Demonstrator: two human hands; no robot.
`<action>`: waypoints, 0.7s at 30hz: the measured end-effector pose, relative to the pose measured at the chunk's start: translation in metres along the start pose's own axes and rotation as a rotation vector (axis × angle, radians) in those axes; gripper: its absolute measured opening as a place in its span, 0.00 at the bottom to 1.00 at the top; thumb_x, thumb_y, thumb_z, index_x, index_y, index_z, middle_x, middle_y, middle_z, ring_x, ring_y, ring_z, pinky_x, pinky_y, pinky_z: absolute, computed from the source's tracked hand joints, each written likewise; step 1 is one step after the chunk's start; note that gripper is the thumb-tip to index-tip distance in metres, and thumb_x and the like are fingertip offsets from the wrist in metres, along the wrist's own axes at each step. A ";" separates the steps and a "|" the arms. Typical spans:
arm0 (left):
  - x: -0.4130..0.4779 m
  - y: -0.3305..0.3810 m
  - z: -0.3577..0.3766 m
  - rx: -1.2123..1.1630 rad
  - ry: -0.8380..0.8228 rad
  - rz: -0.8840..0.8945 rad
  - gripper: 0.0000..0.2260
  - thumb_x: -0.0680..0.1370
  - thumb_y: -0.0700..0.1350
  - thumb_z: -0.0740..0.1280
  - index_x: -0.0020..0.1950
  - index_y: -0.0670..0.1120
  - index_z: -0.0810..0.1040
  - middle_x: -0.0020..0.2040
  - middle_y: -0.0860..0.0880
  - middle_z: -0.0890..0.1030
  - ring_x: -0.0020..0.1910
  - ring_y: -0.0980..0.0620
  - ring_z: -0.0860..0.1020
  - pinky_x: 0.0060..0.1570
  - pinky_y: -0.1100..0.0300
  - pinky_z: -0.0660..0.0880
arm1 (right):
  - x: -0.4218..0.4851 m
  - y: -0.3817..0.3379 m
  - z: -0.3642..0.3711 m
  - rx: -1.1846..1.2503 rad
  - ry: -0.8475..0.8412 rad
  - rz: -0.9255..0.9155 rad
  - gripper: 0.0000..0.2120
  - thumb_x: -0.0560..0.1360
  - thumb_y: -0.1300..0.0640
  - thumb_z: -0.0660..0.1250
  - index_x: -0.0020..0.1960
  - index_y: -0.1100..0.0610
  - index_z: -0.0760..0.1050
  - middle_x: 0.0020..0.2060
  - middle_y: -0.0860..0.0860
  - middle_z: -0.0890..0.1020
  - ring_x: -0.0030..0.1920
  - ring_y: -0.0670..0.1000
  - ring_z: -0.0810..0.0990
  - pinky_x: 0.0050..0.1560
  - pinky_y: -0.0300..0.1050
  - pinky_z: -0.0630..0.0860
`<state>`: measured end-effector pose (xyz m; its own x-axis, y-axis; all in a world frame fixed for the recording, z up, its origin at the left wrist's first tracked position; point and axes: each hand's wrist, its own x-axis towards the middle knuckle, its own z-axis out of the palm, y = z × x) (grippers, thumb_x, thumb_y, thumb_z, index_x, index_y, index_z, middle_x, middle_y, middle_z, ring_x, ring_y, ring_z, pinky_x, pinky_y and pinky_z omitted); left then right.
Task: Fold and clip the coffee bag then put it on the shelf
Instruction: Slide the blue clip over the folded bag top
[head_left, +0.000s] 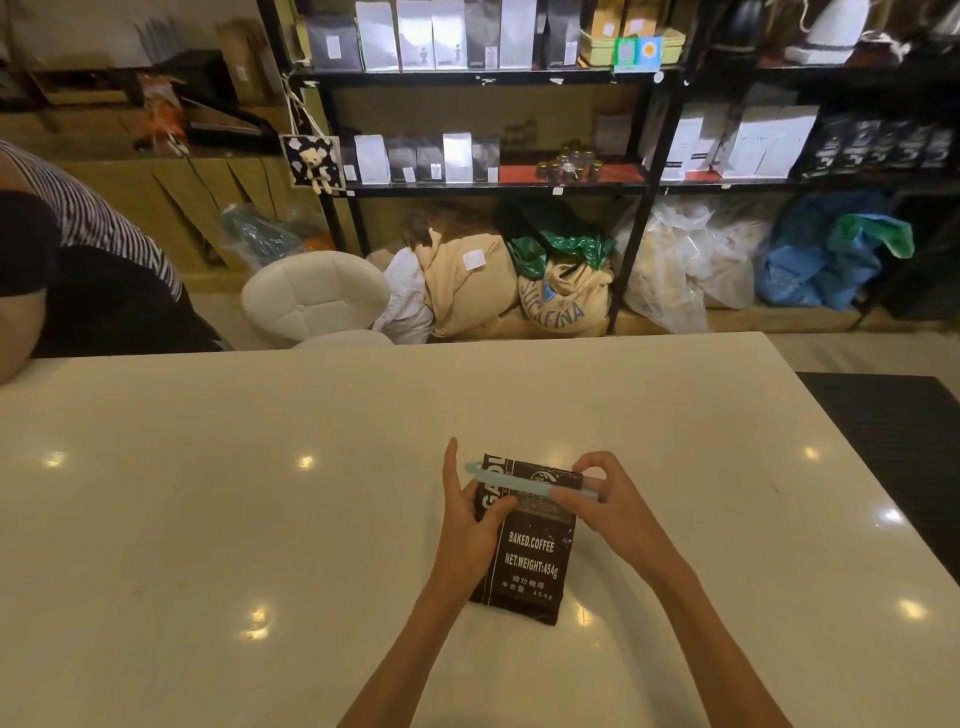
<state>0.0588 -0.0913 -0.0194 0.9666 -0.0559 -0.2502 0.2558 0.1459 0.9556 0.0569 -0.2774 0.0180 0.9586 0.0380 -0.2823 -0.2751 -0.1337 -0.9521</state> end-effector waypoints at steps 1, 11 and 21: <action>0.001 0.001 0.000 0.003 -0.005 -0.016 0.40 0.78 0.35 0.66 0.76 0.66 0.47 0.66 0.41 0.75 0.52 0.43 0.84 0.43 0.51 0.83 | 0.001 0.000 0.004 0.013 0.006 0.018 0.18 0.75 0.57 0.72 0.57 0.58 0.66 0.48 0.55 0.86 0.40 0.48 0.87 0.35 0.35 0.78; 0.010 0.007 0.000 0.050 -0.040 -0.073 0.42 0.78 0.34 0.66 0.78 0.60 0.42 0.63 0.50 0.70 0.46 0.55 0.84 0.37 0.61 0.81 | 0.014 0.001 0.011 0.014 0.043 0.040 0.22 0.73 0.54 0.75 0.60 0.51 0.66 0.50 0.56 0.84 0.44 0.54 0.87 0.40 0.42 0.83; 0.017 0.013 -0.010 0.113 -0.113 -0.022 0.31 0.78 0.38 0.69 0.74 0.57 0.58 0.61 0.46 0.76 0.50 0.51 0.85 0.42 0.58 0.83 | 0.017 0.005 0.020 0.073 0.120 0.015 0.23 0.72 0.54 0.76 0.59 0.53 0.67 0.49 0.56 0.83 0.43 0.54 0.86 0.36 0.42 0.83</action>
<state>0.0791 -0.0800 -0.0127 0.9509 -0.1696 -0.2588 0.2677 0.0313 0.9630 0.0709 -0.2580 0.0061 0.9551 -0.0827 -0.2846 -0.2899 -0.0604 -0.9551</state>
